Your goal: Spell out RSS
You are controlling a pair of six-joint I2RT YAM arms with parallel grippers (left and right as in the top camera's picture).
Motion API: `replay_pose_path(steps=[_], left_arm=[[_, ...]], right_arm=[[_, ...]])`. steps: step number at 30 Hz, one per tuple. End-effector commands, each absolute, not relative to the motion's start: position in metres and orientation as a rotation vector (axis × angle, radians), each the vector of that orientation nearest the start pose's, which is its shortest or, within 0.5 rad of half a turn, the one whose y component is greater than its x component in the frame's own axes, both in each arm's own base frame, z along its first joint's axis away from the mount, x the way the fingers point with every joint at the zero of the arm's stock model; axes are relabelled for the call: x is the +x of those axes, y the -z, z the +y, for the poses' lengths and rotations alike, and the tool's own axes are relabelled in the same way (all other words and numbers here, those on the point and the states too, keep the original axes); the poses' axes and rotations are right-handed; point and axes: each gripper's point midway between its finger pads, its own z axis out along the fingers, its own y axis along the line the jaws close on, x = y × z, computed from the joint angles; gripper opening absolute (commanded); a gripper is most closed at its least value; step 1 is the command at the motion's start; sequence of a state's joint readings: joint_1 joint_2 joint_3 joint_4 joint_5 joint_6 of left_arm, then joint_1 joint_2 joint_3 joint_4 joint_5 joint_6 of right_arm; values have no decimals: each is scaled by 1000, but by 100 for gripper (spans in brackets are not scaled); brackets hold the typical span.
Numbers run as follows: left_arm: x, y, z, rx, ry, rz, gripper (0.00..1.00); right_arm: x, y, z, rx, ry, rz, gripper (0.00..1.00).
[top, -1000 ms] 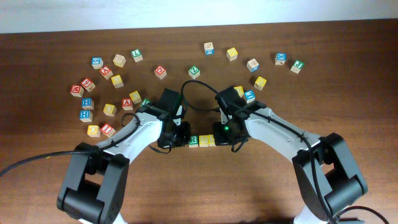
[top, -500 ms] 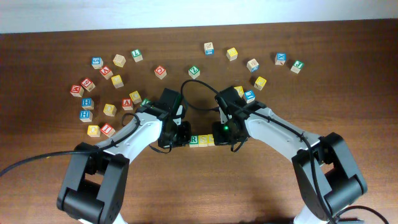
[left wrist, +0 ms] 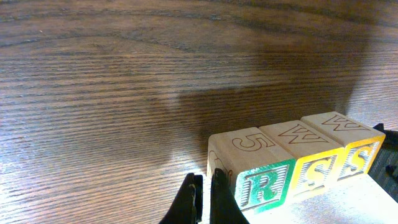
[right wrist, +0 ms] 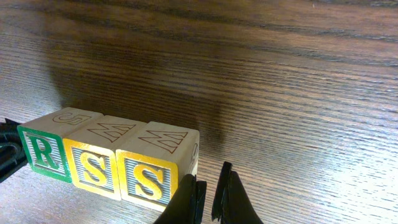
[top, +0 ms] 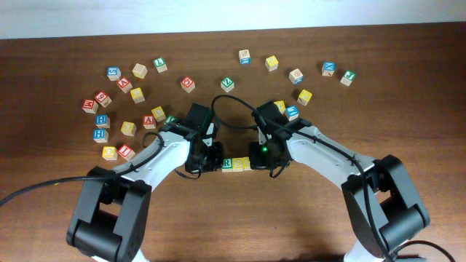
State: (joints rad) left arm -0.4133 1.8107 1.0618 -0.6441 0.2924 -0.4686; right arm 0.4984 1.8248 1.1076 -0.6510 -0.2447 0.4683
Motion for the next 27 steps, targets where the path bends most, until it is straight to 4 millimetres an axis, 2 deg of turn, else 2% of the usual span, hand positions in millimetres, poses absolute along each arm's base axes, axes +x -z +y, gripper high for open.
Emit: replay_pose_path(steps=[1,6,12,16,18,20,23,24,25,27], left_arm=[[292,-8,-189,-51,563,3080,0],[294,-8,-188,-52,550,3075,0],[294,-1,-164,-77,339,3085,0],[295,-7,-153,-83,253,3073,0],[298,-24,-146,-83,207,3028,0],[301,-47,-140,-87,177,2965,0],[306,-93,-124,-140,206,2842,0],[307,-106,-113,-181,216,2807,0],[308,-119,-99,-239,220,2772,0],[307,-136,-69,-356,211,2723,0]], right_arm=[[288,-10,212,-96,-483,3065,4],[288,-10,210,-93,-467,3065,4],[290,-8,204,-86,-416,3063,4],[294,-12,198,-67,-377,3060,4],[301,-25,182,-19,-294,3067,4],[306,-46,169,-27,-263,3052,4],[306,-95,144,-2,-246,2997,4],[304,-108,132,24,-211,2973,4],[300,-127,112,72,-151,2936,4],[291,-150,80,158,-60,2888,4]])
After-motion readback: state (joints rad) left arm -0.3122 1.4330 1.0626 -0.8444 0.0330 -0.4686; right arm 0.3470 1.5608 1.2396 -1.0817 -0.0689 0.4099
